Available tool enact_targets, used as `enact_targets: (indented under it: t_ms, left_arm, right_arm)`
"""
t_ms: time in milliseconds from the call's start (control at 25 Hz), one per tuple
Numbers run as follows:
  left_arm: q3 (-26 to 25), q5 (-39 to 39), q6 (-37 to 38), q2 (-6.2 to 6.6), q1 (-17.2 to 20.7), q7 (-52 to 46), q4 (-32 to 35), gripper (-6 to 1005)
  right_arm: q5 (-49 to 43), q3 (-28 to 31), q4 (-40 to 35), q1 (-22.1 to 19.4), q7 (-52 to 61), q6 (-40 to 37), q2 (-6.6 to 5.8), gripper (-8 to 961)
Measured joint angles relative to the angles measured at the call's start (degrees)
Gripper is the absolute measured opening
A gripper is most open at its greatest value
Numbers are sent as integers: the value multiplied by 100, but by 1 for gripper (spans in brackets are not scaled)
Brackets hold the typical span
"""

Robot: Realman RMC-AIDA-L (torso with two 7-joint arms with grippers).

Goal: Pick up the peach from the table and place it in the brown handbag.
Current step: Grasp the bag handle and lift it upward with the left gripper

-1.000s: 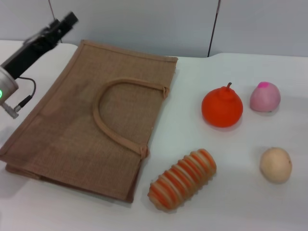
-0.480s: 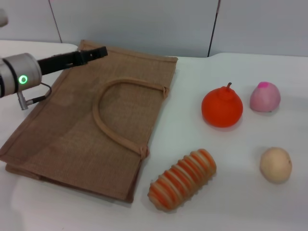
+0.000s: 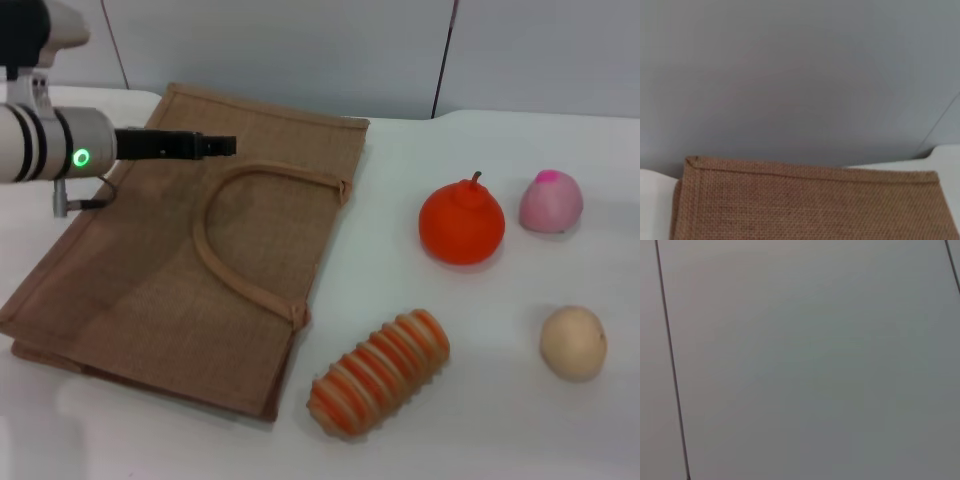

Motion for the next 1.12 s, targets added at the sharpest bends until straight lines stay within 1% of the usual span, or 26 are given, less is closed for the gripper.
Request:
enact_targets:
  t_ms: [40, 200, 360, 560, 880, 1120]
  left_arm:
    - [0, 0, 0, 0, 0, 0, 0, 751]
    - [380, 602, -146, 13, -13, -573, 397, 751]
    - [515, 1178, -283, 18, -184, -952, 369, 750]
    - [527, 1376, -249, 10, -235, -1040, 247, 750]
    - [579, 1486, -140, 9, -282, -900, 115, 749]
    - [579, 1521, 180, 16, -474, -616, -461, 748]
  right_arm:
    - [0, 0, 0, 0, 0, 0, 0, 880]
    - [0, -16, 0, 13, 0, -6, 0, 880]
    - [0, -12, 0, 34, 0, -42, 0, 880]
    - [0, -9, 0, 41, 0, -53, 0, 880]
    - [0, -8, 0, 50, 0, -53, 0, 880]
    - [0, -8, 0, 54, 0, -53, 0, 879]
